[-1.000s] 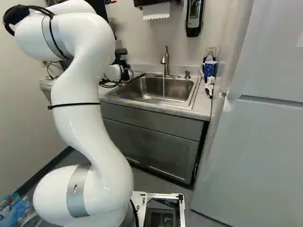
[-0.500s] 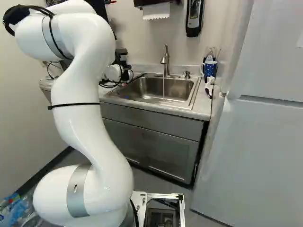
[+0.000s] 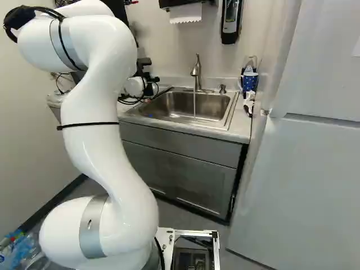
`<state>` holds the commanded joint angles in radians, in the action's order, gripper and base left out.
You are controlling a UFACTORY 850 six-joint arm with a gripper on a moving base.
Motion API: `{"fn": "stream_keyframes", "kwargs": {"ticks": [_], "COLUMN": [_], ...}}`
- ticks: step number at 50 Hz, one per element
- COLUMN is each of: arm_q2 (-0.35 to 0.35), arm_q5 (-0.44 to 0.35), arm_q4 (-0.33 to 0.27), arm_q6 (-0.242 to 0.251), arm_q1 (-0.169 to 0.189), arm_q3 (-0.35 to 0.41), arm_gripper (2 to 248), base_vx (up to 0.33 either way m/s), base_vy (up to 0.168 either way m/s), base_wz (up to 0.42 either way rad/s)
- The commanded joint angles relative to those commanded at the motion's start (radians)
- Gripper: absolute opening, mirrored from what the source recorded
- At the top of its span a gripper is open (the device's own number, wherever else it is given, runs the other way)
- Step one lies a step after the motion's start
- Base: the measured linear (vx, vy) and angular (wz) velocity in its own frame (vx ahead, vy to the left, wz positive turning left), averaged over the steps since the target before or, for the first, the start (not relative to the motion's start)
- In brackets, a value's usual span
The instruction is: Rinse the cup and place it in the tray
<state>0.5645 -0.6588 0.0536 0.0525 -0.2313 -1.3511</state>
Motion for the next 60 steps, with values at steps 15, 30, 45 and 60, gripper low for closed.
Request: {"fn": "stream_keyframes", "kwargs": {"ticks": [15,30,45,60], "arm_q2": [-0.015,-0.032,-0.047,-0.062], "arm_q5": [0.0,0.0,0.011,0.054], "arm_q4": [0.0,0.0,0.0,0.0], "arm_q6": [0.0,0.0,0.0,0.0], "arm_q1": [0.0,0.0,0.0,0.0], "arm_q3": [-0.007,-0.017,-0.03,-0.043], "arm_gripper": [247,247,247,247], "base_vx": [0.0,0.0,0.0,0.0], "base_vy": [0.0,0.0,0.0,0.0], "base_wz": [0.0,0.0,0.0,0.0]}}
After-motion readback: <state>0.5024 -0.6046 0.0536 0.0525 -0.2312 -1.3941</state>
